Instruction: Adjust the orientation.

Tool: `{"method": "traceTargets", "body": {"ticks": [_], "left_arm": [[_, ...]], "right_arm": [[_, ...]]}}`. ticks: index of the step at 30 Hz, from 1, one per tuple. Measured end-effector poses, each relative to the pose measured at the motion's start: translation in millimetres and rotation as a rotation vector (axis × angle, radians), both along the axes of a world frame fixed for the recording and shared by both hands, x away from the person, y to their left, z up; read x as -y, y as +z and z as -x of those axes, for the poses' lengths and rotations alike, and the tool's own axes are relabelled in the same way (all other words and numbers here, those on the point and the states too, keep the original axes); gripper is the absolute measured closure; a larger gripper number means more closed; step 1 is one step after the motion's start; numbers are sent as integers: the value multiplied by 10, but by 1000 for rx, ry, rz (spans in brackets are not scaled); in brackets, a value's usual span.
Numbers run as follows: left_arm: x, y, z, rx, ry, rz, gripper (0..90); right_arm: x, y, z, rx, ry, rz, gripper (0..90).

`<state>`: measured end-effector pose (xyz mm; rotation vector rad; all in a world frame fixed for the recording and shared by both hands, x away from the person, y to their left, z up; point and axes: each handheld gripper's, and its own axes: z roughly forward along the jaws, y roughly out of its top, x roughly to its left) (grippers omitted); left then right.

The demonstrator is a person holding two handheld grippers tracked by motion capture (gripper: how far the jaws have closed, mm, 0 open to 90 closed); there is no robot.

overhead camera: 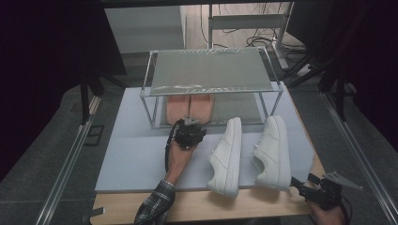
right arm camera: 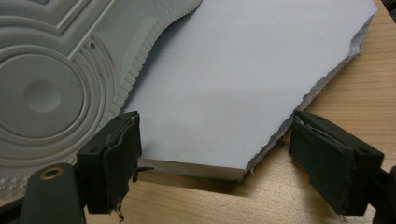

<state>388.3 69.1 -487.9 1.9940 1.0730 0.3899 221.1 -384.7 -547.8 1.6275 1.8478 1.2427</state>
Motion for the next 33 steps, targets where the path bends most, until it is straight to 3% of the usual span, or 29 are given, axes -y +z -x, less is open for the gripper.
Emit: {"method": "traceTargets", "body": {"ticks": [13, 24, 33], "left_arm": [[-93, 61, 163, -9, -27, -3, 498], [-206, 121, 346, 17, -35, -17, 314], [-356, 147, 492, 10, -45, -9, 217]], "right_arm": [[-1, 0, 0, 0, -1, 0, 172], [-1, -1, 0, 0, -1, 0, 172], [-2, -1, 0, 0, -2, 0, 172]]}}
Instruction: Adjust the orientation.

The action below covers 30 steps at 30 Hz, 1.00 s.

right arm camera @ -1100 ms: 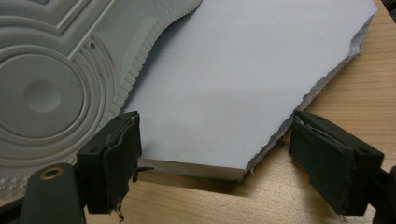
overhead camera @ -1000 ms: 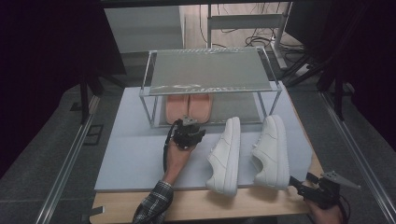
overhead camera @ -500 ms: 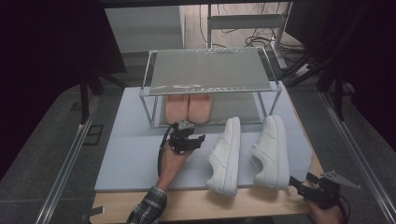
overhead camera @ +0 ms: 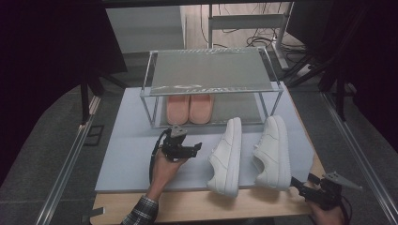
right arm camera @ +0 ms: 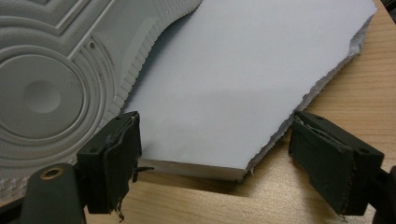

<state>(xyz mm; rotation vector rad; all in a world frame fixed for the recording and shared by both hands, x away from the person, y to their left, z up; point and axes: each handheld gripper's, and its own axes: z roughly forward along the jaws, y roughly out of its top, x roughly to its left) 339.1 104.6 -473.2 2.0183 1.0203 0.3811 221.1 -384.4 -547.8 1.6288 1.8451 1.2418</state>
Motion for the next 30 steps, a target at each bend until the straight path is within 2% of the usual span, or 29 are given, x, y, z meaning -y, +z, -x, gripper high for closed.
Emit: {"method": "traceTargets", "body": {"ticks": [11, 21, 30], "left_arm": [[-187, 5, 178, 3, 5, -1, 148], [-418, -45, 343, -1, 22, 5, 143], [-606, -106, 533, 20, 48, -3, 140]], "right_arm": [[-1, 0, 0, 0, -1, 1, 172], [-2, 0, 0, 0, -1, 2, 172], [-8, 2, 0, -1, -4, 0, 172]]}}
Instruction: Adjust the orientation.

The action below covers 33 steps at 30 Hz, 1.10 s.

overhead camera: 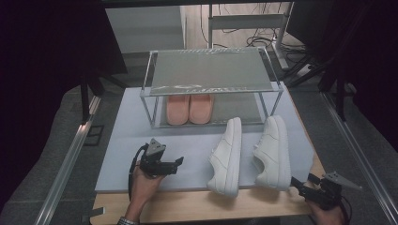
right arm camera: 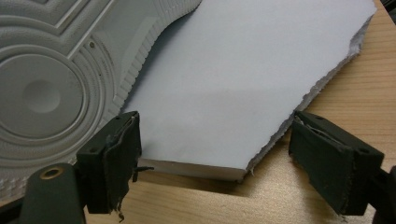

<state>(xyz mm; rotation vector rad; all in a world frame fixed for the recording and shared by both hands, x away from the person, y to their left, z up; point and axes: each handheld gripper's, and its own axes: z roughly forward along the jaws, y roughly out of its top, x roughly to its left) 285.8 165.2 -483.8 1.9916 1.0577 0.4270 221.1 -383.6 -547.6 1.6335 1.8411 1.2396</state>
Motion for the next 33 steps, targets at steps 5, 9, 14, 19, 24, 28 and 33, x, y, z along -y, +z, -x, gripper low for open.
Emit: {"method": "traceTargets", "body": {"ticks": [5, 9, 14, 19, 24, 28, 33], "left_arm": [[-145, -42, 125, 5, 18, 31, 137], [-224, -80, 212, 5, 29, 42, 136], [-283, -127, 317, 17, 35, 36, 134], [-341, -193, 431, 33, 45, 37, 134], [-413, -294, 507, 28, 76, 11, 134], [-469, -381, 567, 27, 102, -1, 134], [-491, -485, 614, 18, 126, -46, 134]], "right_arm": [[0, 1, 1, -1, 1, 1, 172], [1, 1, 1, -2, 1, 3, 172], [0, 1, 2, -2, 0, 3, 172], [0, 2, 2, -2, 1, 4, 172], [-1, 2, 2, -2, 1, 5, 172], [-1, 3, 2, -3, 1, 5, 172], [0, 1, 0, -1, 1, 6, 172]]}}
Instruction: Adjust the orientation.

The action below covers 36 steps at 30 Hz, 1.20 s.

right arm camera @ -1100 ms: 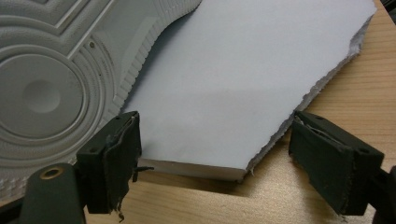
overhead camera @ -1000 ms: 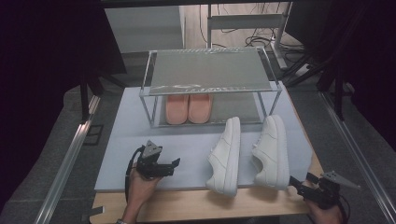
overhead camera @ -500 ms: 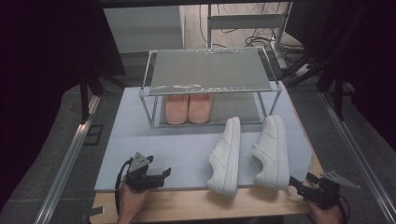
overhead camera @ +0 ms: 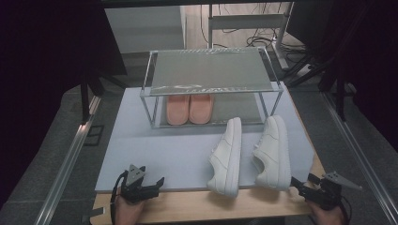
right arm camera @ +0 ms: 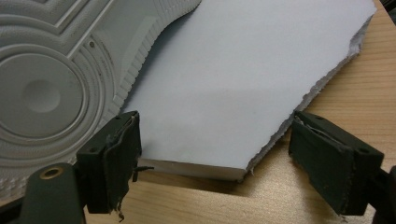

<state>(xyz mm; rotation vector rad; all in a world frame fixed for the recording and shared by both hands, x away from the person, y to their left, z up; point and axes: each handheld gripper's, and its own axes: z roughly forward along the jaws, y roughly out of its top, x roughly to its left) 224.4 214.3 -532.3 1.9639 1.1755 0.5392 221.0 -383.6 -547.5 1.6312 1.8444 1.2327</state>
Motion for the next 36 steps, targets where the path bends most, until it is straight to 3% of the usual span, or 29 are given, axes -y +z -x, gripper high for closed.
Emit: {"method": "traceTargets", "body": {"ticks": [5, 18, 21, 25, 36], "left_arm": [[0, -72, 6, 12, 0, -4, 129], [-7, -72, 1, 11, 2, -1, 138], [-7, -72, 2, 11, 4, -1, 140], [-8, -72, 3, 11, 8, 2, 147], [-8, -72, 5, 12, 13, 3, 152]], "right_arm": [[-1, 4, 0, -4, 0, 0, 173], [32, 38, 8, -34, 10, -9, 198], [34, 55, 17, -39, 5, 11, 192], [30, 114, 29, -33, 3, 31, 185], [35, 304, 45, -30, 17, 29, 137]]}}
